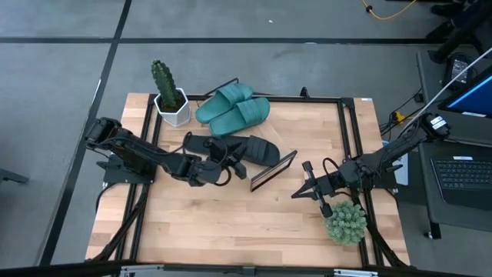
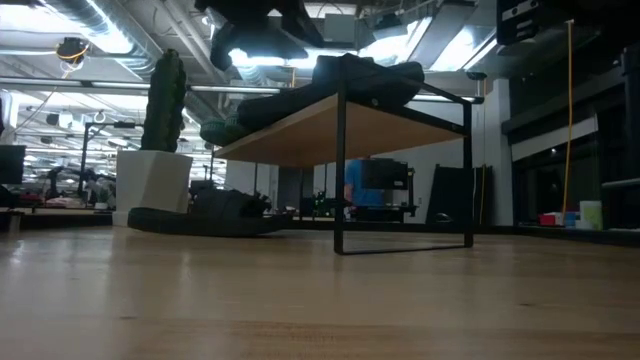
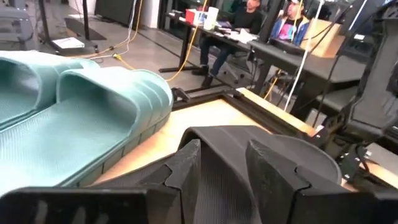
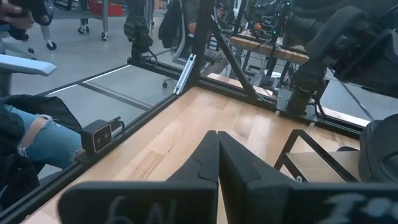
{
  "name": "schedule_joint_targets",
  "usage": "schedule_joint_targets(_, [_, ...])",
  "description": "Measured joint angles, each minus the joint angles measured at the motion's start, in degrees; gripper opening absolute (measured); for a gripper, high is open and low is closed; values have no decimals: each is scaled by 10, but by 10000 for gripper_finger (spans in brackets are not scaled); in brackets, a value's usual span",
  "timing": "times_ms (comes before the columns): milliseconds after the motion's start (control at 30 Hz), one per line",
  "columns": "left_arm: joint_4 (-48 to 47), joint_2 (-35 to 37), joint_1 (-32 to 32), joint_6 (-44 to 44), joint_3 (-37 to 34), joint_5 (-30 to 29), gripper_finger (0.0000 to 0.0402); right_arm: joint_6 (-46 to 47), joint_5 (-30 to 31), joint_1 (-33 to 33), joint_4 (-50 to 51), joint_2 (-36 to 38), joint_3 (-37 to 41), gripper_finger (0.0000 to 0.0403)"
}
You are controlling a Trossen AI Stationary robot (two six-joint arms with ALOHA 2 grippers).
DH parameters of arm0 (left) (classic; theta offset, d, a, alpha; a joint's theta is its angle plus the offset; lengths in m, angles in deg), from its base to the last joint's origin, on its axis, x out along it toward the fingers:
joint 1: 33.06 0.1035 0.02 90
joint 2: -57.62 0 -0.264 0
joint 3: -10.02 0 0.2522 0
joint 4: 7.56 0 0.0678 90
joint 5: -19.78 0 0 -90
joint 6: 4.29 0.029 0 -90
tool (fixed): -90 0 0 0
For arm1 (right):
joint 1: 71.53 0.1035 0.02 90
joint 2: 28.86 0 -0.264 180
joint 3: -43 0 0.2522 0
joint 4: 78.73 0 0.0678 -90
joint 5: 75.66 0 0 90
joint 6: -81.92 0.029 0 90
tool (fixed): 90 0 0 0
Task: Pick and place slides into the shelf
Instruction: Put the bottom black slipper onto the shelf
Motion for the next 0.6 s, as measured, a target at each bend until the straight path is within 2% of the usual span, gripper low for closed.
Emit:
schedule_joint_targets(300, [-9,0,-5,179,0,44,120,0,0,0,0,0,0,3])
schedule_joint_targets(500, [-8,0,-15,377,0,40,120,18,0,0,0,0,0,3])
schedule_joint_targets(600, [-8,0,-22,439,0,1,120,34,0,0,0,0,0,3])
